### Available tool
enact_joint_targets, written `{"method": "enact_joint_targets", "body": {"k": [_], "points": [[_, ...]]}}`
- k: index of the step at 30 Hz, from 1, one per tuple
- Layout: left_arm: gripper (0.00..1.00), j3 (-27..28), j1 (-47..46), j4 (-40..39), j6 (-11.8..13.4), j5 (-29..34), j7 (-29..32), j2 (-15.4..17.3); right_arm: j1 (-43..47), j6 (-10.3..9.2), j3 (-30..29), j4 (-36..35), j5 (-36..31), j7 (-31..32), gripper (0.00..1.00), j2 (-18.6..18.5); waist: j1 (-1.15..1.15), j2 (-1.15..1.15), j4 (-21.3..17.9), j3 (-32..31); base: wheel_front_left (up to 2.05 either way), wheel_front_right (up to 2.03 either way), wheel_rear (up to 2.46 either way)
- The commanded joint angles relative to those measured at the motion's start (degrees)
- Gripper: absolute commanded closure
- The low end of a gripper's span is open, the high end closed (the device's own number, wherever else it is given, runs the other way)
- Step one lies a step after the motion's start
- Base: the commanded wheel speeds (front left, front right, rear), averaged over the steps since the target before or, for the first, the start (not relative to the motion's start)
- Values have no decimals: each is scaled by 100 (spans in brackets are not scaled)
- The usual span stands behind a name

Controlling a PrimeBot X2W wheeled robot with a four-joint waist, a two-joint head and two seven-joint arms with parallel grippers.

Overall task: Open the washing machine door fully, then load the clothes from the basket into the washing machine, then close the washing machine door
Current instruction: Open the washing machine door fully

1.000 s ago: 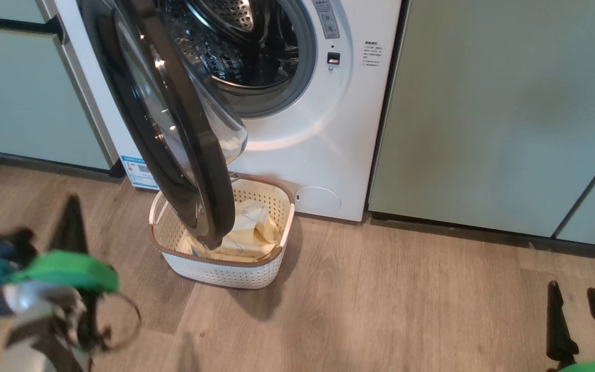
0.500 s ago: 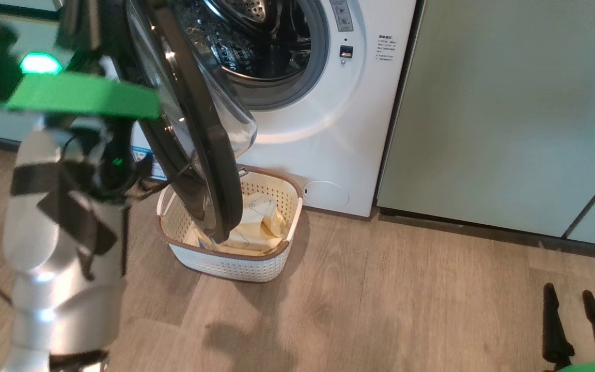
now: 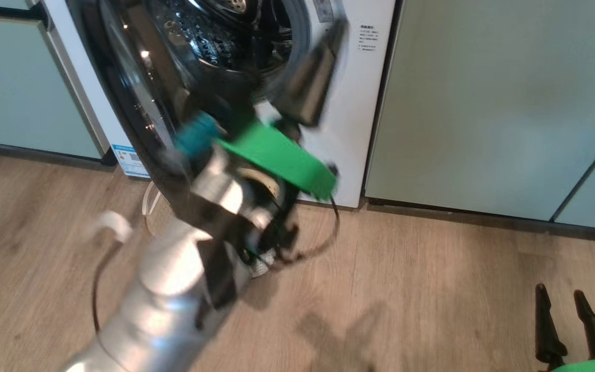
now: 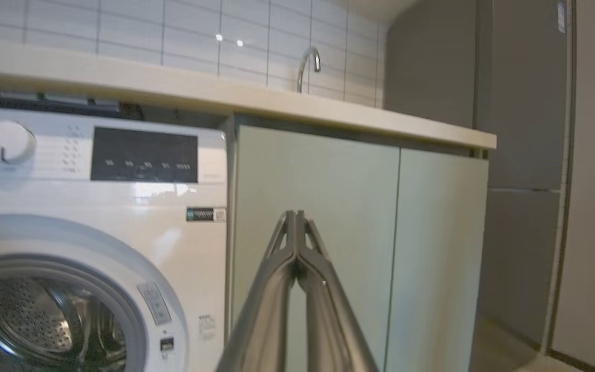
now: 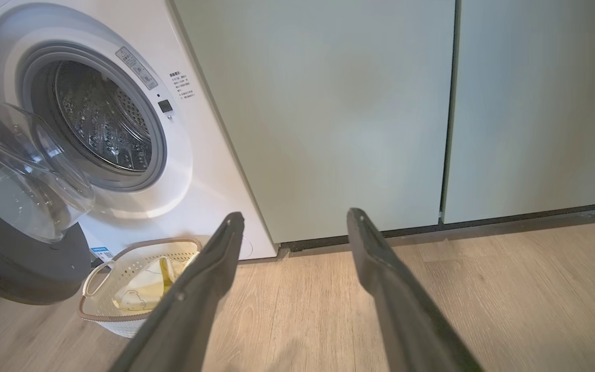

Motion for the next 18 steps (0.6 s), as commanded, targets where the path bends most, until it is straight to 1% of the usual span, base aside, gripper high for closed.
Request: {"method": "enact_joint_targets", "body": {"k": [1,6,10,14,18], "points": [[100,-58,-64,-30,122,-57,-92,104,-278,2,108,-142,41,-55,0,-135,0,0,-41,29,0,0,0],[100,-984,150,492,505,-337,-470,103,-293,2,89,-137,55,-55,0,-134,0,0,-114,79,0,0,0],[100,-1601,247,940,781,-568,-717,103,-329,2,124,-134,61,-55,0,-139,0,0,-174,120,0,0,0],[100,-2029,343,1393,1042,-790,-881,102,-360,2,131,-125,66,-55,0,-144,0,0,-208,143,0,0,0],[100,-2332,408,1867,1290,-823,-936,102,-385,2,142,-111,64,-55,0,-145,0,0,-228,162,0,0,0]]}}
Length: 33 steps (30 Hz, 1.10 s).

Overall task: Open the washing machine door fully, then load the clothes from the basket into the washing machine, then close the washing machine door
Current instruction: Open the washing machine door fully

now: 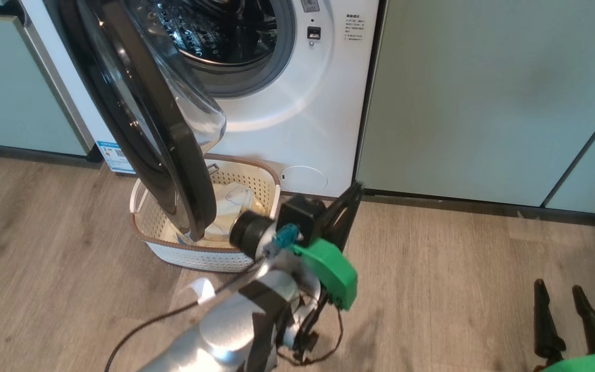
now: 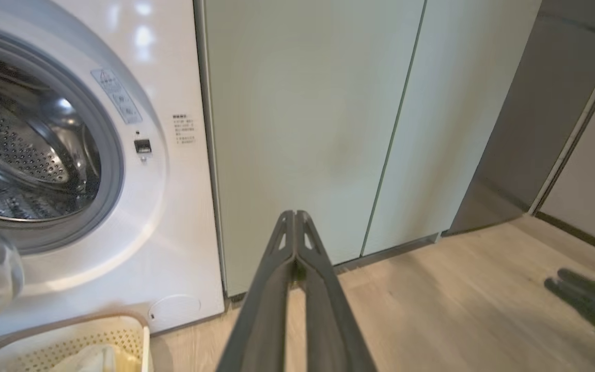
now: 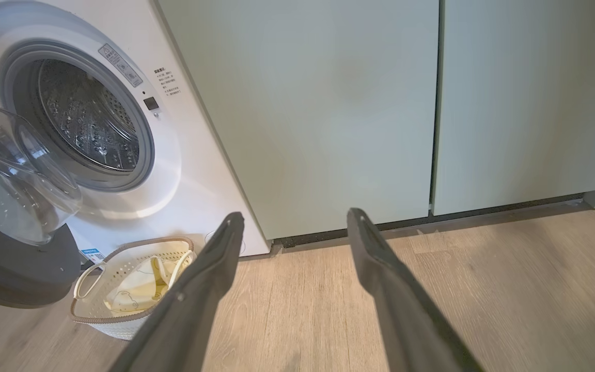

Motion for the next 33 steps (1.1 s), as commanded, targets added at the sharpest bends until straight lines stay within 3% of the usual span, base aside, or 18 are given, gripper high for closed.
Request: {"method": "enact_joint_targets", "body": {"k": [1,8,16,23,33], "points": [[100,106,-120,-72,91,19,-56,81,-325,2,114,-149,24,-55,0,-142,0,0,-7,9,0,0,0],[100,-180,266,250,178,115,-60,81,-348,2,141,-146,37,-55,0,-146,0,0,-15,66,0,0,0],[100,-59,422,306,196,166,-60,81,-358,2,174,-143,49,-55,0,-148,0,0,-9,97,0,0,0],[100,346,412,273,207,151,-61,81,-392,2,187,-144,54,-55,0,-149,0,0,-17,140,0,0,0],[100,1399,100,516,190,361,-61,81,-507,2,212,-174,65,-55,0,-151,0,0,2,353,0,0,0]]}}
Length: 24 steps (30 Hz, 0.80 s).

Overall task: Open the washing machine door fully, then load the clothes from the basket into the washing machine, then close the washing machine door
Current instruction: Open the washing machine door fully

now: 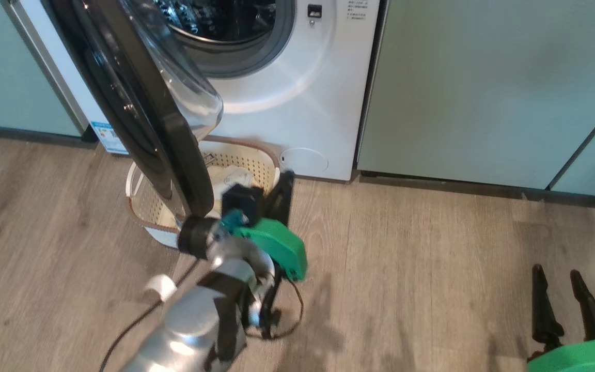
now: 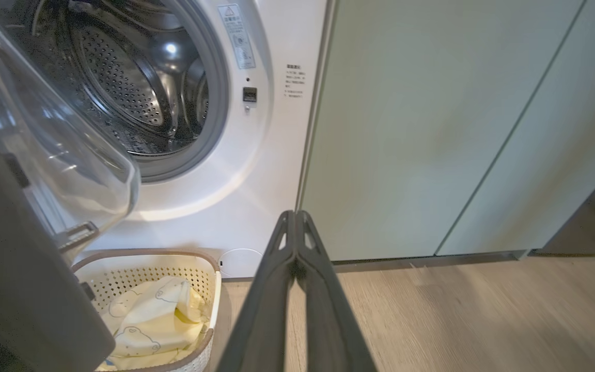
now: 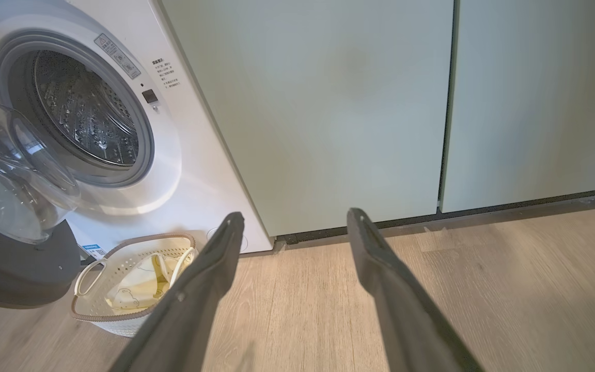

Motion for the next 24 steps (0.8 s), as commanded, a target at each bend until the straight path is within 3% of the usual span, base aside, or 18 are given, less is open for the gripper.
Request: {"method": "enact_joint_targets", "body": {"k": [1,13,24], "points": [[100,290,-327,-125,-7,67,-61,62,-263,2,123,-185,17,-55,0,-149,0,0,19,45,0,0,0],[100,1395,-513,102,-100,393,-61,62,-453,2,118,-202,22,-55,0,-194,0,0,171,359,0,0,0],[100,1910,-594,167,-189,544,-61,62,-558,2,158,-178,37,-55,0,-228,0,0,311,507,0,0,0]]}}
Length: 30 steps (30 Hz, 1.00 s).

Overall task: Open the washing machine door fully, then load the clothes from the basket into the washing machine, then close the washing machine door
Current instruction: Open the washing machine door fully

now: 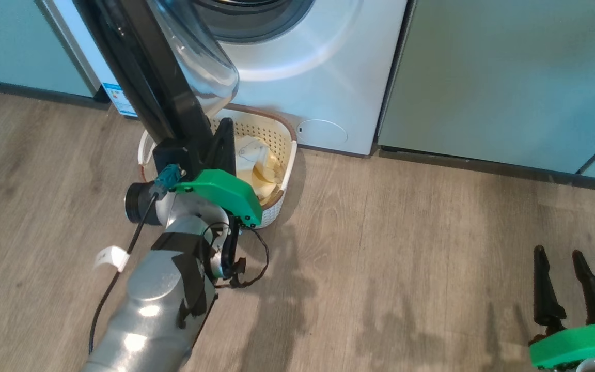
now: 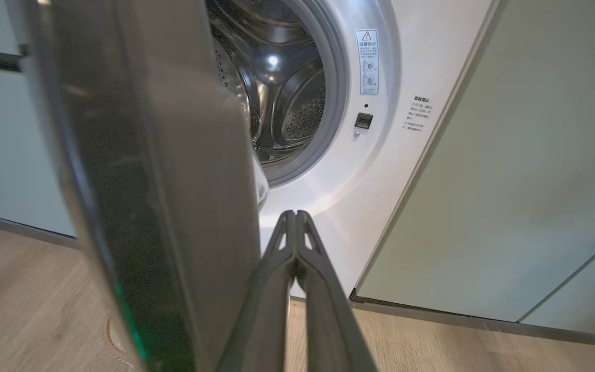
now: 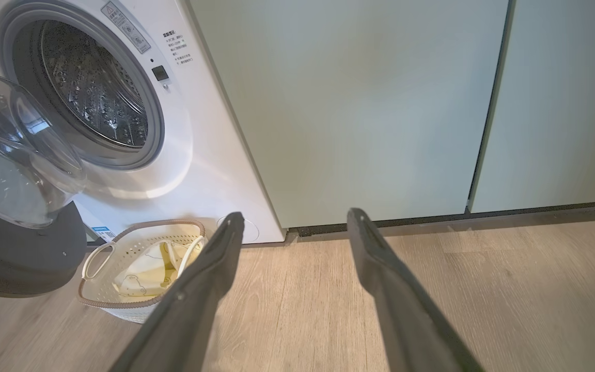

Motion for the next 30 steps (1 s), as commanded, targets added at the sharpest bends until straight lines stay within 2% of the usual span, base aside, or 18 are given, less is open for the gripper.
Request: {"method": "enact_joint_targets", "body": {"k": [1,11,20,30], "points": [[100,239,-228,-176,0,48,-60,96,-256,2,91,-160,35,-55,0,-165,-1,0,52,-10,0,0,0],[100,218,-20,-126,-16,12,-60,96,-183,2,98,-123,26,-55,0,-158,-1,0,330,-202,0,0,0],[100,172,209,-19,-73,103,-60,96,-41,2,75,-133,18,-55,0,-131,-1,0,744,-413,0,0,0],[100,493,410,178,-177,371,-60,96,64,2,81,-134,4,-55,0,-84,-1,0,1183,-585,0,0,0]]}}
